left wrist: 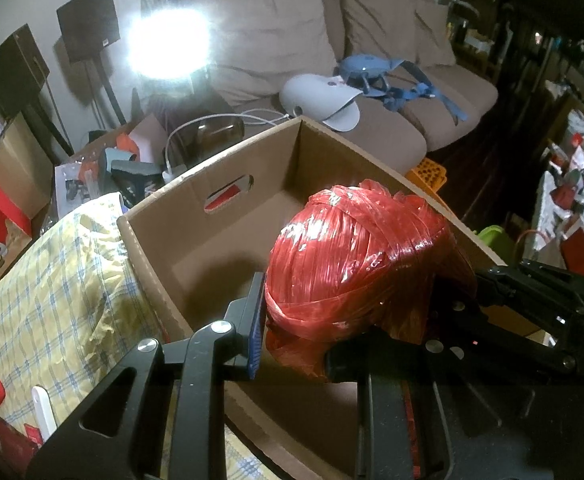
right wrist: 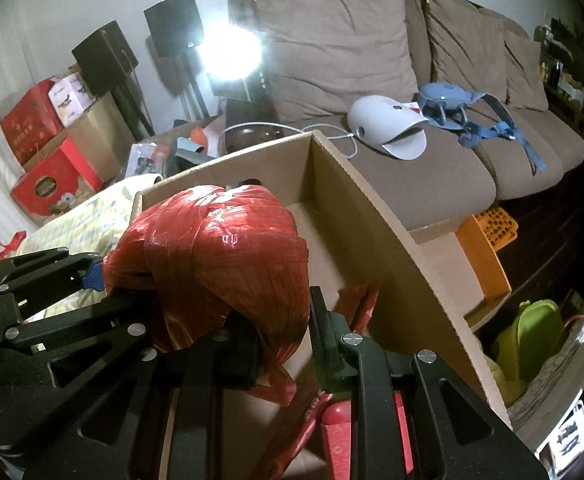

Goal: Organize objects
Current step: 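Lower the red ribbon bundle with both tools into the cardboard box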

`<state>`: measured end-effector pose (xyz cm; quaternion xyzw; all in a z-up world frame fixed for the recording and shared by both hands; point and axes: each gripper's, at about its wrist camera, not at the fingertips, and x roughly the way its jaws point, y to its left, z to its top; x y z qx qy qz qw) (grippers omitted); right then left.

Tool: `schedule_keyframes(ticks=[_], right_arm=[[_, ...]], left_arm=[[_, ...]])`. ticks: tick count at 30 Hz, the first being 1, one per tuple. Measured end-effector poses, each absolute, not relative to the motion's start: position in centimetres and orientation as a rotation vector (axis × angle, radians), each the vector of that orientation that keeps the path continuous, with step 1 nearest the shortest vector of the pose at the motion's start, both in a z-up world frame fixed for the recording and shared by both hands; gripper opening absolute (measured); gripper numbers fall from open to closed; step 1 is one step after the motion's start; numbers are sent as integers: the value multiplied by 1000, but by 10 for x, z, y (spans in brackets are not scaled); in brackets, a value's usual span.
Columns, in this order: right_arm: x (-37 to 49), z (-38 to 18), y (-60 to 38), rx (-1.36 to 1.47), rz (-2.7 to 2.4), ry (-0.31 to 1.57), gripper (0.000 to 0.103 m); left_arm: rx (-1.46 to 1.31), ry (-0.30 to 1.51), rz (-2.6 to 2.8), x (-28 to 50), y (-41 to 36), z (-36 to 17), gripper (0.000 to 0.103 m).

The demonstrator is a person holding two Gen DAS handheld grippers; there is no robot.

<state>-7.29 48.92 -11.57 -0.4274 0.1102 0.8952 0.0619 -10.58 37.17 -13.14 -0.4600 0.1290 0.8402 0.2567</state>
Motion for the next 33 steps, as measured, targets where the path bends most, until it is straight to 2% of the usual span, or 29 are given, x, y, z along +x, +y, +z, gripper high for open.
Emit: schedule_keyframes(ticks=[33], right_arm=[[-81, -141, 488, -1422, 2663, 459, 20]], left_arm=[[-1376, 429, 2236, -112, 372, -153, 20]])
